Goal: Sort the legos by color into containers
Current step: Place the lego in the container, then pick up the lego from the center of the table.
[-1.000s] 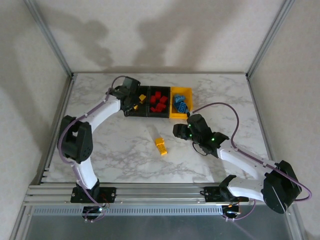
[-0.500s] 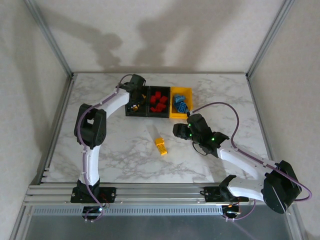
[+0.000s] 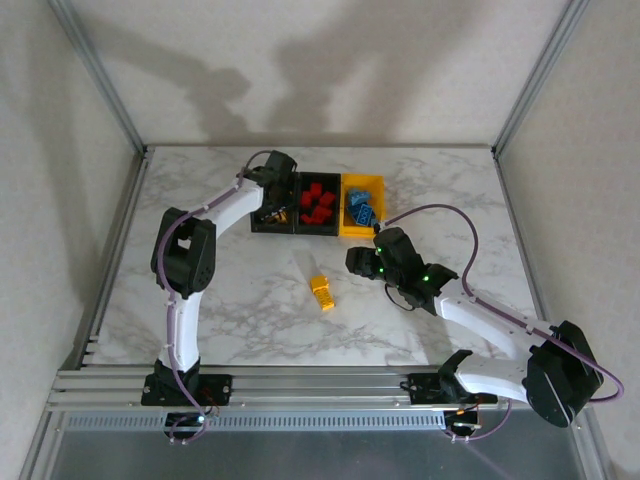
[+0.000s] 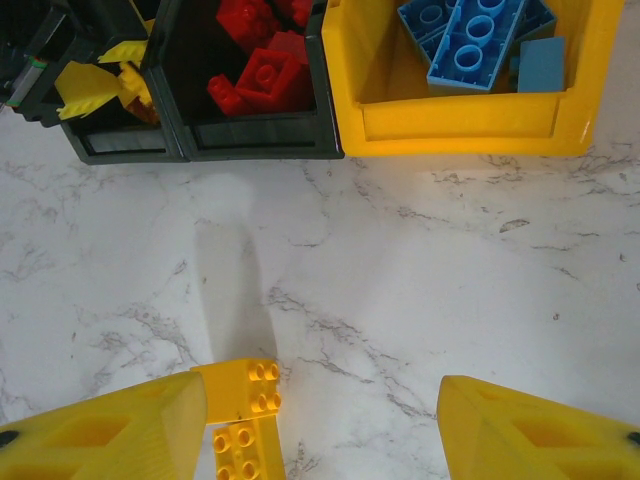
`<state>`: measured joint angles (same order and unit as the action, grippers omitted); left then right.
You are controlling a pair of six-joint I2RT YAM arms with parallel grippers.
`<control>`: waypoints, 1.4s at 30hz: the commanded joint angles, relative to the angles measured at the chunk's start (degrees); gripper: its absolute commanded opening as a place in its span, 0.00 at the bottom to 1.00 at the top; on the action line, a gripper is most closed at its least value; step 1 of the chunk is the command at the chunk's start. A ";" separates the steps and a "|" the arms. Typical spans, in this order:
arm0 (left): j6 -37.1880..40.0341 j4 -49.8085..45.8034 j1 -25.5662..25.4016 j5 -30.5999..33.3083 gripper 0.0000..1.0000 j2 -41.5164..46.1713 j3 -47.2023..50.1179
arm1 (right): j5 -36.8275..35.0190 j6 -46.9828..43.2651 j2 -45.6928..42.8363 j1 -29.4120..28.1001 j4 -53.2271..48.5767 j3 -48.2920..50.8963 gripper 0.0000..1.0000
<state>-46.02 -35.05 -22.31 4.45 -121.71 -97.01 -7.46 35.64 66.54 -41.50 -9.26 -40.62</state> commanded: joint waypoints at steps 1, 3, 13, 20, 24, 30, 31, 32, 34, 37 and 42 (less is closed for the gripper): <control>1.44 -1.56 -0.26 -0.11 0.50 2.51 -0.16 | 0.05 0.05 -0.22 0.45 -0.15 -1.26 0.63; 1.59 -1.47 -0.36 0.29 0.51 4.55 0.42 | 0.15 0.06 -0.19 0.43 -0.05 -1.30 0.63; 6.21 2.26 -4.22 -0.06 0.66 18.59 11.68 | 0.59 -0.35 0.24 0.45 -0.19 -2.69 0.67; 8.01 1.77 -8.91 -3.22 0.70 25.34 20.15 | 0.61 -0.72 -1.01 0.40 -1.33 -2.65 0.69; 5.70 3.49 -11.10 -5.94 0.76 27.63 25.05 | 0.19 -0.51 -2.45 0.46 -2.14 -1.93 0.69; -0.71 5.70 -15.25 -7.20 0.75 27.48 29.74 | -0.99 0.47 -5.53 0.49 -2.90 0.10 0.68; -1.76 5.85 -15.96 -7.02 0.75 27.28 30.02 | -1.22 0.73 -6.05 0.45 -2.96 0.54 0.68; -2.78 6.34 -16.85 -7.00 0.75 26.95 30.45 | -1.63 0.98 -6.76 0.45 -3.11 1.03 0.68; -4.58 7.00 -18.62 -6.82 0.75 26.15 30.79 | -2.01 1.34 -7.75 0.54 -3.55 2.01 0.68; -6.57 7.47 -20.59 -6.86 0.75 24.56 30.66 | -1.98 2.13 -9.41 0.54 -3.44 4.10 0.68; -7.70 7.34 -22.84 -7.41 0.73 21.78 29.37 | -0.18 2.92 -10.76 0.54 -3.19 7.24 0.68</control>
<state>-51.53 -27.49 -44.16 -2.31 -97.65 -66.89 -7.77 37.23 56.90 -41.43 -11.64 -34.87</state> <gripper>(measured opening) 0.735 0.681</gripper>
